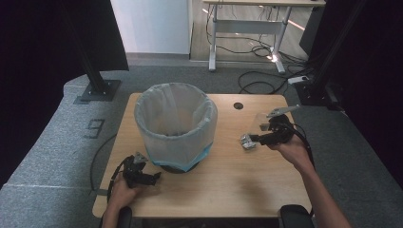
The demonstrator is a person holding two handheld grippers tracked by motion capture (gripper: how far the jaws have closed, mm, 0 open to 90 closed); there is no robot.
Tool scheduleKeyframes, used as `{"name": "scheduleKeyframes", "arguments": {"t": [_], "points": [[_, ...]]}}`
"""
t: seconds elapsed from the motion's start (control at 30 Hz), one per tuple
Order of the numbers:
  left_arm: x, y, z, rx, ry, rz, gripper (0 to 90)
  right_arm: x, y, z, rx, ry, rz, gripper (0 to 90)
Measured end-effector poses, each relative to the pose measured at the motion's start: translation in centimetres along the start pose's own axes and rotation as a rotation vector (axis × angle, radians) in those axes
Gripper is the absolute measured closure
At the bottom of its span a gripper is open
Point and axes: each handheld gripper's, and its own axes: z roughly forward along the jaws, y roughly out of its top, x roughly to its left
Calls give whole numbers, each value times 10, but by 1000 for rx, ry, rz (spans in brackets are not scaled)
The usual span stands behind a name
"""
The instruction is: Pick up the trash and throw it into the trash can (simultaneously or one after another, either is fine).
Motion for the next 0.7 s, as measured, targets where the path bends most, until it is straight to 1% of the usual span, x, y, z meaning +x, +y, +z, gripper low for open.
{"name": "scheduleKeyframes", "arguments": {"t": [0.13, 0.23, 0.33, 0.7], "points": [[0, 0, 0, 0, 0, 0, 0, 0, 8, -4, 5, 4, 1, 302], [0, 0, 0, 0, 0, 0, 0, -1, 13, -7, -2, 9, 0, 302], [0, 0, 0, 0, 0, 0, 0, 0, 17, -8, 2, 6, -1, 302], [0, 0, 0, -2, 1, 0, 0, 1, 36, -14, 6, 8, -20, 301]]}}
